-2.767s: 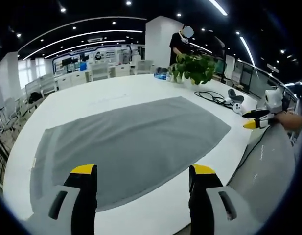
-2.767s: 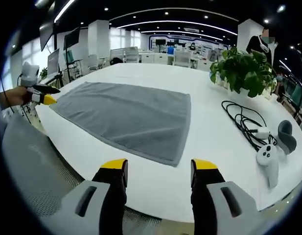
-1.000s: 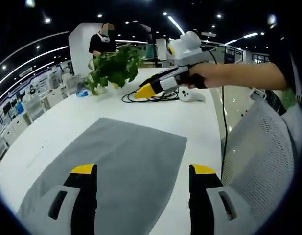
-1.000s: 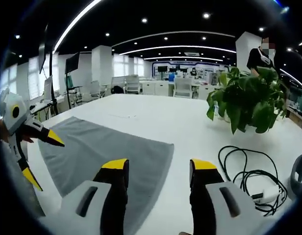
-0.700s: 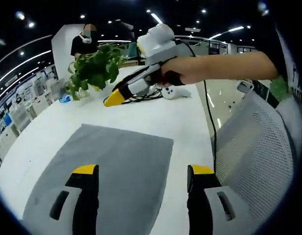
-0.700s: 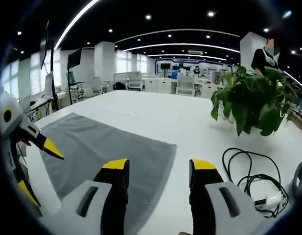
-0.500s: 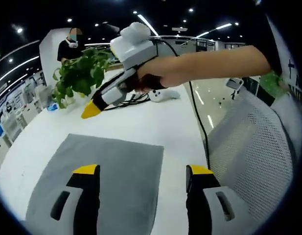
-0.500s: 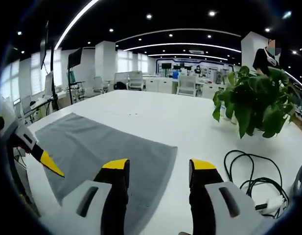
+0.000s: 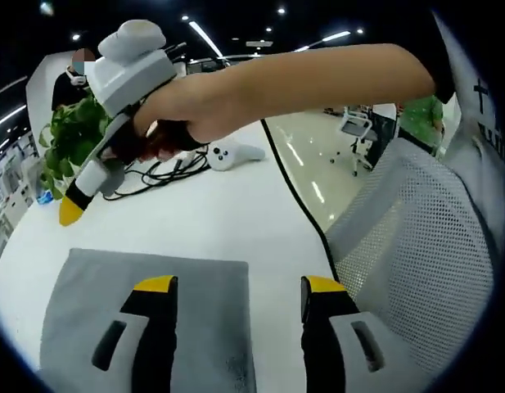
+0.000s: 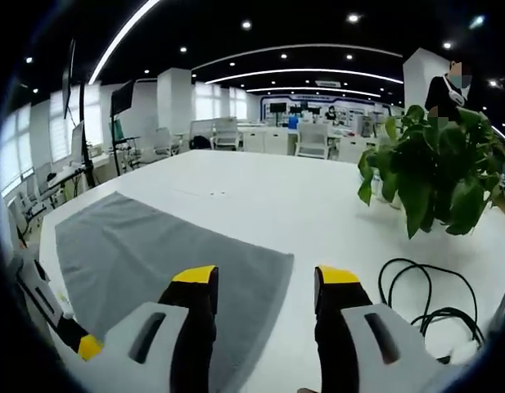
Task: Fold the towel on the table until its edges align and the towel forms a compact rectangular stack.
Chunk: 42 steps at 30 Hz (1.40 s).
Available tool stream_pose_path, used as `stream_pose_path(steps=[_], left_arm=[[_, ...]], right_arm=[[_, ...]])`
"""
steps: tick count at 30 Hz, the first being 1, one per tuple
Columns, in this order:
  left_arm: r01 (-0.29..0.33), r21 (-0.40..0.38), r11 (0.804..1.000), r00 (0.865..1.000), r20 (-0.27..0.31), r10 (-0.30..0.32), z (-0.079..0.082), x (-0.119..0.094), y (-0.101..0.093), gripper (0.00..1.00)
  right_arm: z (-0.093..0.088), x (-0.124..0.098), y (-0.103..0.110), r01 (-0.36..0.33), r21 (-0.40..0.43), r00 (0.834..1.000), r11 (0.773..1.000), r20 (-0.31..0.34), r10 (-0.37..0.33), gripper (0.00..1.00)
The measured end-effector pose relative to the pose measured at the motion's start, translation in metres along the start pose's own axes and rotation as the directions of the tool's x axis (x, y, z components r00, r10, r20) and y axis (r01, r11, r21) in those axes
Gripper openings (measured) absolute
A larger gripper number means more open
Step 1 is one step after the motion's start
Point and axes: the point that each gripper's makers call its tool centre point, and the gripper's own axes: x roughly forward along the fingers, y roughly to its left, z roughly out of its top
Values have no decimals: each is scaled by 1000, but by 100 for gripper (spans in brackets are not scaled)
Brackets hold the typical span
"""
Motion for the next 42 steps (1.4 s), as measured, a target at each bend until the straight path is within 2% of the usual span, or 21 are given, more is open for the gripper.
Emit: stream_pose_path(steps=[5, 12, 18, 24, 27, 30, 36, 42], left_arm=[[37, -24, 999, 999, -13, -37, -8, 14, -4, 60], [51, -55, 997, 999, -8, -52, -8, 31, -8, 54], [34, -60, 998, 999, 0, -34, -6, 41, -5, 47], [24, -48, 999, 1000, -11, -25, -10, 51, -5, 40], [-7, -67, 998, 999, 41, 10, -3, 54, 0, 33], [-14, -80, 997, 999, 44, 18, -3, 56, 2, 26], [-18, -101, 995, 1000, 20, 20, -11, 61, 5, 26], [-18, -85, 996, 1000, 2, 19, -18, 63, 3, 24]], right_arm=[[-5, 8, -2, -3, -3, 1000, 1000, -27, 3, 46], [-14, 20, -8, 6, 67, 999, 998, -40, -4, 44], [-19, 32, -11, 11, 132, 999, 991, -45, -6, 42], [-27, 41, -13, 19, 127, 997, 992, -72, -10, 41], [-32, 46, -14, 23, 123, 996, 992, -90, -12, 40], [-35, 50, -14, 23, 129, 995, 991, -96, -11, 39], [-38, 59, -14, 20, 132, 994, 991, -106, -6, 38], [-41, 67, -15, 26, 143, 994, 989, -111, -10, 37]])
